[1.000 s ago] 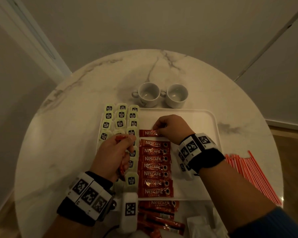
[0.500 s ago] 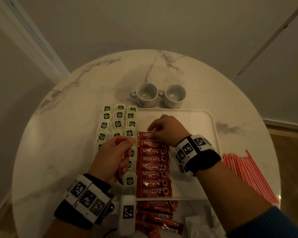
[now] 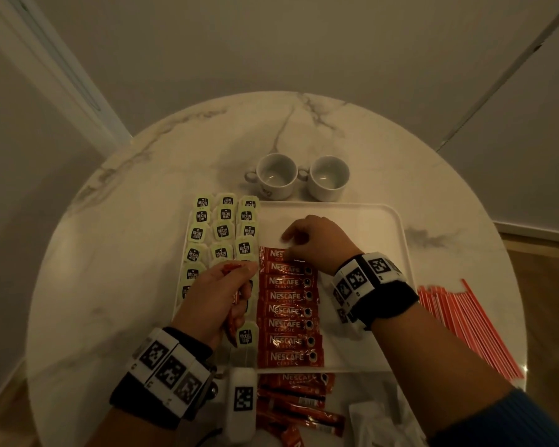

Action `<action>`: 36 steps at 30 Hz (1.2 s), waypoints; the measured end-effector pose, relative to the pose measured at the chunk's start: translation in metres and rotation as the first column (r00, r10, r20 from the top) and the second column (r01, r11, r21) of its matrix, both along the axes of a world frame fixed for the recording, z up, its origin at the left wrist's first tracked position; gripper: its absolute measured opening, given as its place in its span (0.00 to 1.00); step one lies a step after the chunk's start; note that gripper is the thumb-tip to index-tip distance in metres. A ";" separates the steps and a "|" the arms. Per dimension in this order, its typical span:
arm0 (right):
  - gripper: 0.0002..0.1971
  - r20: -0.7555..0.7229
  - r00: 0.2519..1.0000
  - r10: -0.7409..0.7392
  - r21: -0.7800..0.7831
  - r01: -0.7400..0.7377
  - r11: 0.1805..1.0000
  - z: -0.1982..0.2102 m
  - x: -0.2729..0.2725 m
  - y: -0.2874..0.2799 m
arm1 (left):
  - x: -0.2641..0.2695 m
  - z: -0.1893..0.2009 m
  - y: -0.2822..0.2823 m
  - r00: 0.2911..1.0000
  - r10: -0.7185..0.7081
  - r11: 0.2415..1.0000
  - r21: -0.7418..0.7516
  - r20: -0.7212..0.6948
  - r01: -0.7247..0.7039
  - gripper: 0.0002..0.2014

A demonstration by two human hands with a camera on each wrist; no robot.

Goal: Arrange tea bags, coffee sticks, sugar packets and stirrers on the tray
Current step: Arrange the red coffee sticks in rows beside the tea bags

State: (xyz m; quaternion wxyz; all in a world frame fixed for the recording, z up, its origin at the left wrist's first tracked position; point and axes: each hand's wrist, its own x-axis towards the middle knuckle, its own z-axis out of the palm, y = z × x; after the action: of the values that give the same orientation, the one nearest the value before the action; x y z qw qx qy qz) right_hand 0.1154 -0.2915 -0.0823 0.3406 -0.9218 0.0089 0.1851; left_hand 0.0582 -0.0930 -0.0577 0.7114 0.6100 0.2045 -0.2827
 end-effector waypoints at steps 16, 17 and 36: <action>0.16 -0.266 0.964 -0.012 0.601 0.176 0.780 0.070 -0.053 0.045 | 0.016 0.021 -0.023 0.850 0.484 0.855 -0.319 0.210 -0.408 0.11; 0.15 -0.284 0.959 -0.005 0.641 0.193 0.743 0.071 -0.055 0.046 | 0.014 0.022 -0.024 0.854 0.466 0.869 -0.304 0.231 -0.391 0.11; 0.14 -0.175 0.915 -0.365 0.827 0.337 0.450 0.074 -0.052 0.023 | 0.009 0.025 -0.010 0.898 0.324 0.940 -0.211 0.298 -0.269 0.08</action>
State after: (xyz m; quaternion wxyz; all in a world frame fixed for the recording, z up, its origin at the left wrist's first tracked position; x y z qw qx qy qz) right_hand 0.0630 -0.2687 -0.0087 0.7728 -0.6212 0.1034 0.0785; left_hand 0.0670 -0.1026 -0.0329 0.8182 0.5490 0.1500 -0.0811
